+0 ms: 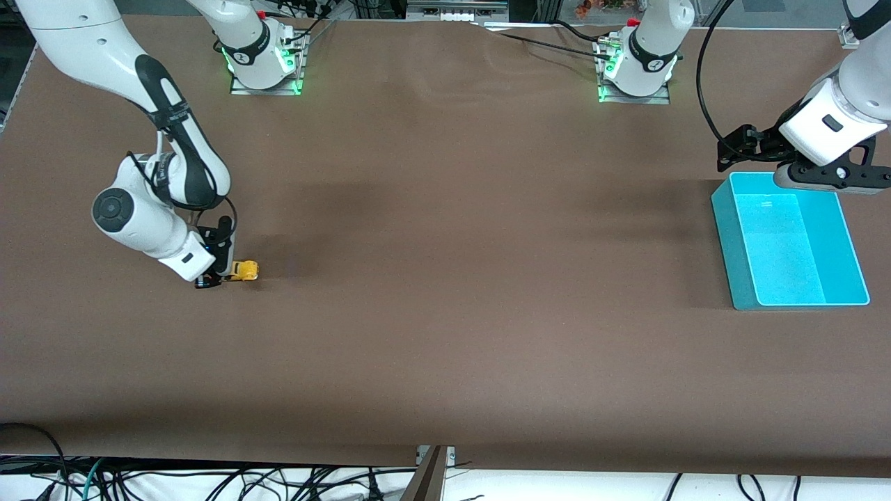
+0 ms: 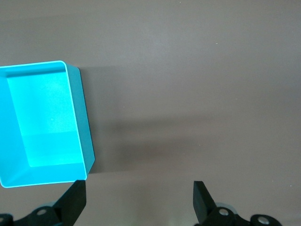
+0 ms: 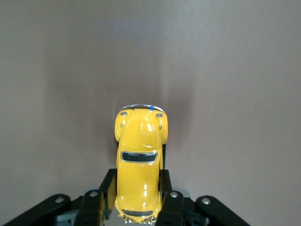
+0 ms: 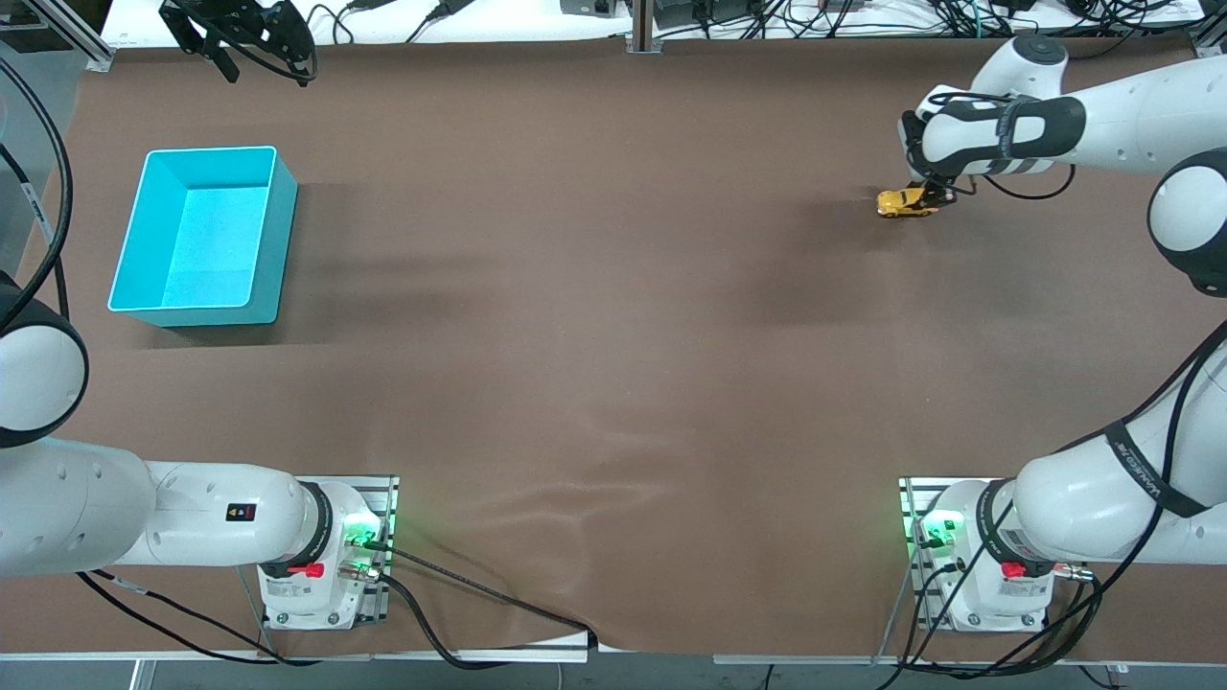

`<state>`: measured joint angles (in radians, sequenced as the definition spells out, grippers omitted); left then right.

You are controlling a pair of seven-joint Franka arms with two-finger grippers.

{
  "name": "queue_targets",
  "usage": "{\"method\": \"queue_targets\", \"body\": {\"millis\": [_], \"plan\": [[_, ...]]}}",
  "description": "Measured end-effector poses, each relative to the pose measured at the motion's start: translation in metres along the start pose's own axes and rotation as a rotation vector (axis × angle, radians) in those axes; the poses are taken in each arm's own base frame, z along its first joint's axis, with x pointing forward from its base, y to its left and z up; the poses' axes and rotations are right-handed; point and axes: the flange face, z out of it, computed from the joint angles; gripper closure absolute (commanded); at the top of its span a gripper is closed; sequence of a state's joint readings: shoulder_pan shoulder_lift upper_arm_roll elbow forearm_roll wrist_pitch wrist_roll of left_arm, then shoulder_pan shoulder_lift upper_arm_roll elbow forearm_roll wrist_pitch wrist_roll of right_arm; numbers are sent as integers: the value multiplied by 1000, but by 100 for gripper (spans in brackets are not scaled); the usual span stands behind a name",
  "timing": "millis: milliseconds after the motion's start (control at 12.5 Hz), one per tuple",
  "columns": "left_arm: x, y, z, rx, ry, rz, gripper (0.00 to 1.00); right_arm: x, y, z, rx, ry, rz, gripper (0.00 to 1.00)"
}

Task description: Wind and store yellow beetle car

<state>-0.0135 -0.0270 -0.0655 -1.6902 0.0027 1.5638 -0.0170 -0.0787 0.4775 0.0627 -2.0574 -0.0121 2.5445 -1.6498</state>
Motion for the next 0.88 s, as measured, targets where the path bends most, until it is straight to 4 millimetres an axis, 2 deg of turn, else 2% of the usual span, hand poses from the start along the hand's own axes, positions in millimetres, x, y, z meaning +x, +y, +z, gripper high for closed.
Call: {"method": "queue_targets", "body": {"millis": [239, 718, 798, 878], "plan": [[0, 0, 0, 0, -1, 0, 0, -42, -4, -1, -7, 1, -19, 91], [-1, 0, 1, 0, -8, 0, 0, -112, -16, -2, -39, 24, -59, 91], [-1, 0, 1, 0, -9, 0, 0, -120, -17, -2, -42, 23, -57, 90], [-1, 0, 1, 0, -9, 0, 0, -124, -18, -2, -44, 21, -54, 84]]}}
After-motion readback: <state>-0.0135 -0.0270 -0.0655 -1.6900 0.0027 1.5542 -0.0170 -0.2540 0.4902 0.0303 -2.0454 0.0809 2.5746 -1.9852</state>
